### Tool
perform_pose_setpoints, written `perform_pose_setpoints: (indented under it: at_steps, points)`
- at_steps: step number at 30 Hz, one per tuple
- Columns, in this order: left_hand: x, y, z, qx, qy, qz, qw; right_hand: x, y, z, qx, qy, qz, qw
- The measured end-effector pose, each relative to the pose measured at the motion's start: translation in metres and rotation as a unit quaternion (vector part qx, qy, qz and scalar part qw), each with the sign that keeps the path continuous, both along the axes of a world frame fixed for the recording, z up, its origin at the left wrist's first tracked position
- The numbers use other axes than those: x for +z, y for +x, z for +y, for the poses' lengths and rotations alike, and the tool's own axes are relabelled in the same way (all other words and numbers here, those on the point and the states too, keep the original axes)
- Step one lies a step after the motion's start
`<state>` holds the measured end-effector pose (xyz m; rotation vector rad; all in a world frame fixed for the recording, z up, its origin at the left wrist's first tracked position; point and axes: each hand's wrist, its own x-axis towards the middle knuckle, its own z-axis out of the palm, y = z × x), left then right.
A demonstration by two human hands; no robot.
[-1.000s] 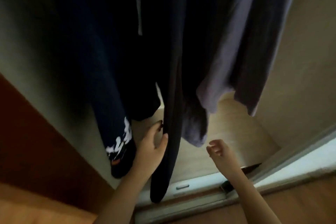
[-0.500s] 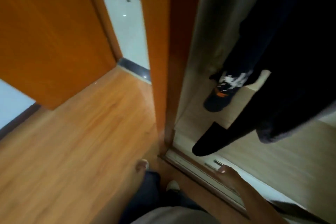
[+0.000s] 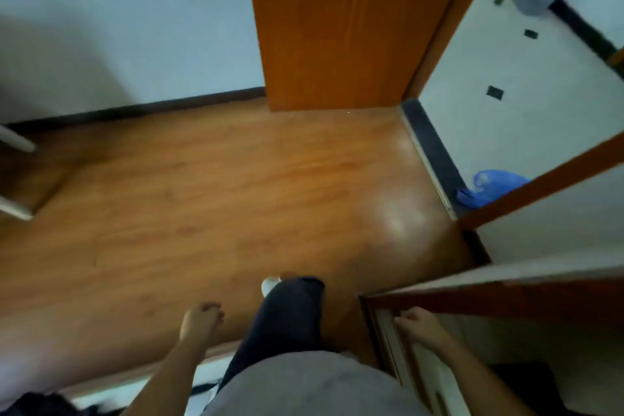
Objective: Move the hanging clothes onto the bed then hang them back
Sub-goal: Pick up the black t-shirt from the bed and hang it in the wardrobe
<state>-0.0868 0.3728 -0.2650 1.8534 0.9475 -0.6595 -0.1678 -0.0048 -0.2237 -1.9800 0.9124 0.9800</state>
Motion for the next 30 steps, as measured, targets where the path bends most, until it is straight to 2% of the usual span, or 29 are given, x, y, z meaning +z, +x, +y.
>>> perform_pose_setpoints:
  at_steps: [2,6,9,13,17,20,24,28,30]
  points:
    - [-0.001,0.008,0.011,0.017,-0.008,0.011,1.000,0.001,0.040,0.012,0.040,-0.004,0.011,0.999]
    - [-0.043,0.040,0.064,-0.016,0.005,0.067,0.998,0.001,0.131,0.039,0.122,-0.027,0.065,0.990]
    - [-0.019,0.070,0.095,-0.002,0.026,0.068,0.997,0.001,0.209,0.064,0.204,-0.030,0.086,0.975]
    - [0.011,0.096,0.141,0.079,0.033,0.038,0.996,0.003,0.320,0.126,0.273,-0.059,0.048,0.959]
    - [-0.002,0.074,0.185,0.207,0.027,0.062,0.976,0.009,0.412,0.225,0.330,-0.032,-0.011,0.943]
    - [-0.003,0.056,0.198,0.373,-0.018,0.085,0.924,0.015,0.468,0.299,0.374,-0.010,-0.029,0.927]
    - [0.001,0.047,0.208,0.575,-0.053,0.118,0.808,0.003,0.534,0.383,0.425,-0.007,-0.012,0.905]
    - [0.007,0.063,0.212,0.689,-0.041,0.129,0.712,-0.006,0.598,0.483,0.472,0.000,0.029,0.881]
    - [0.017,0.085,0.218,0.709,-0.035,0.107,0.696,-0.010,0.618,0.541,0.536,-0.008,0.024,0.844]
